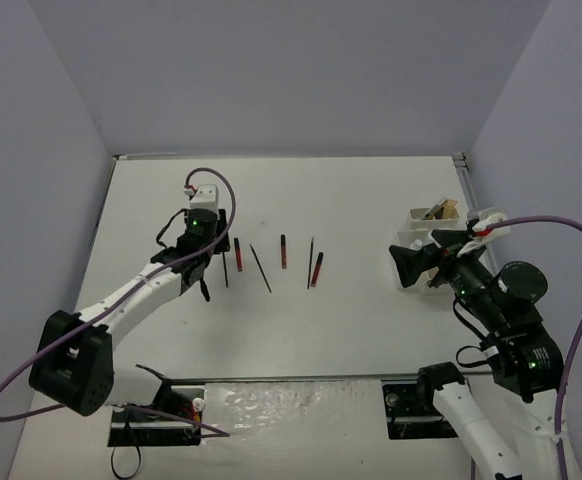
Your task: Organize the makeup
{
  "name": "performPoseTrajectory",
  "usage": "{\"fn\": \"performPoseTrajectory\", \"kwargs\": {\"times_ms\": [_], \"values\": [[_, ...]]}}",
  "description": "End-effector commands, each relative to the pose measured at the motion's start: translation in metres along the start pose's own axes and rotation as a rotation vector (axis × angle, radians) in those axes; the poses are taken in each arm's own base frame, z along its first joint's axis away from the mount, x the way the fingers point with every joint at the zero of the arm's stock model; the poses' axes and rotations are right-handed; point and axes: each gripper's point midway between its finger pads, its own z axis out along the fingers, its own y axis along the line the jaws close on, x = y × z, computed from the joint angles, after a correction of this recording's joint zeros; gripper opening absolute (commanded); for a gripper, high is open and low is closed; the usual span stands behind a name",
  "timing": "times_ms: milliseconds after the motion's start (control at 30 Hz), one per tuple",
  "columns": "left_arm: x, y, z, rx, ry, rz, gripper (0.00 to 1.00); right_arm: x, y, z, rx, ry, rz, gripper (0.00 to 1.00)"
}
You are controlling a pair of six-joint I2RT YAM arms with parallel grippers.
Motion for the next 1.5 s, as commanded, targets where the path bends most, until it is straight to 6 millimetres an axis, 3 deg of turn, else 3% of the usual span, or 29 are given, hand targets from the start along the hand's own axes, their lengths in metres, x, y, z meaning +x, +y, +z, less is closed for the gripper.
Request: {"fn": "performPoseTrajectory", "kwargs": {"times_ms": [0, 167, 400, 533, 633, 967, 1133, 1467], "values": [[-0.059, -0.084, -0.065, 0.365, -0.09, 0.201, 0.0, -0.015, 0.032, 0.017, -0.2, 0.038, -0.019, 0.98], [-0.055, -0.146, -0.128, 0.662, -0.058, 0.385, 0.0, -0.008, 0.059, 0.032, -0.388, 0.136, 0.031, 0.95], [-0.05, -0.182, -0.188, 0.922, 0.018, 0.519, 0.0, -0.018, 0.065, 0.048, -0.44, 0.148, 0.037, 0.92], [-0.053, -0.192, -0.21, 1.033, 0.024, 0.57, 0.0, -0.021, 0.07, 0.059, -0.474, 0.143, 0.054, 0.91], [-0.06, -0.198, -0.226, 1.117, 0.017, 0.604, 0.0, -0.019, 0.09, 0.068, -0.564, 0.151, 0.061, 0.9], [-0.053, -0.208, -0.249, 1.295, 0.071, 0.696, 0.0, -0.003, 0.152, 0.096, -0.741, 0.148, -0.031, 0.89], [-0.05, -0.205, -0.252, 1.313, 0.074, 0.715, 0.0, -0.005, 0.168, 0.102, -0.792, 0.115, -0.062, 0.79], [-0.055, -0.201, -0.259, 1.331, 0.014, 0.725, 0.0, -0.001, 0.182, 0.101, -0.84, 0.104, -0.063, 0.57]]}}
